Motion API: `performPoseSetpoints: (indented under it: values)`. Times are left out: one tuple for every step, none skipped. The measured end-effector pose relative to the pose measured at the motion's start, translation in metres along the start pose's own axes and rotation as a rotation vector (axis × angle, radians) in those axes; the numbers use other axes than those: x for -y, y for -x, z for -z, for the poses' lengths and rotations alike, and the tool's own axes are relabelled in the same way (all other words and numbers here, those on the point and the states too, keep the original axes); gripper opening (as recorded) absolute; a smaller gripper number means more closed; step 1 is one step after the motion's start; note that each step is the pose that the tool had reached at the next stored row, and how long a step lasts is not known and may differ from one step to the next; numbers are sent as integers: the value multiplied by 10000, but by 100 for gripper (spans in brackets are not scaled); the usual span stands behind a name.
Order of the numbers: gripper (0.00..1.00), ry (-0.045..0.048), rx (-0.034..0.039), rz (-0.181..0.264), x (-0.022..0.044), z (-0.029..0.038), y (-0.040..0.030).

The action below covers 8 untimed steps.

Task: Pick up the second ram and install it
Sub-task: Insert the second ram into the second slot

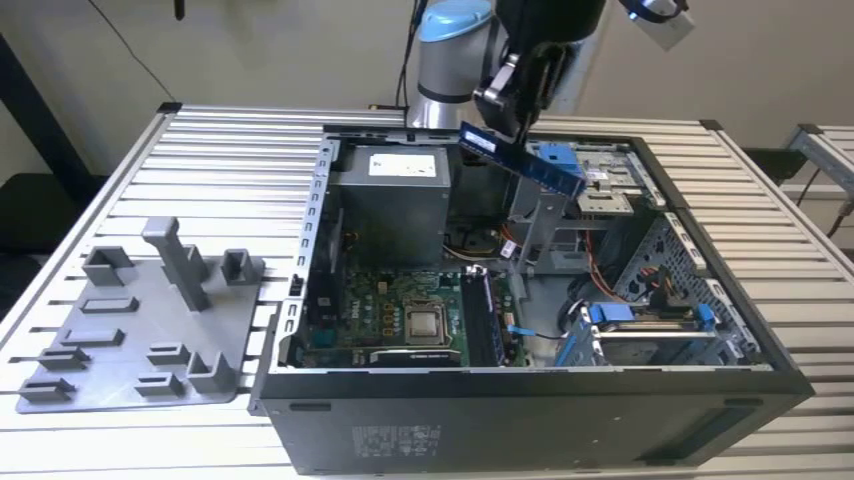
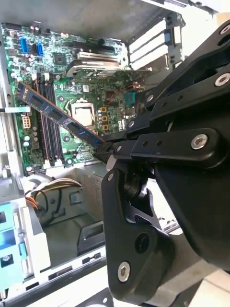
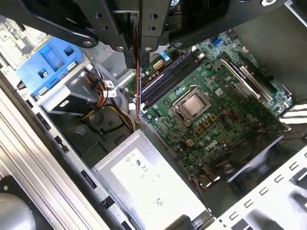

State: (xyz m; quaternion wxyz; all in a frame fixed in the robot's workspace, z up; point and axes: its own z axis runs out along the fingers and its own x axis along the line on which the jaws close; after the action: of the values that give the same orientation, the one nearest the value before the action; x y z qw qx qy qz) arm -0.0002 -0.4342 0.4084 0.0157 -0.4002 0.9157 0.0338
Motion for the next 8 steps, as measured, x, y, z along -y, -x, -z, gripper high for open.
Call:
performPoseSetpoints:
  values:
    - [14,-4,4,-148,0,-2,0]
    - [14,-8,6,-308,0,-4,0]
    - [14,-10,9,-456,0,-6,0]
    - [14,-14,11,-604,0,-7,0]
    - [14,-17,14,-754,0,-9,0]
    - [14,-21,17,-902,1,-11,-1]
    - [14,-25,20,-1053,1,-13,-1]
    - [14,-29,23,-1202,1,-15,-1]
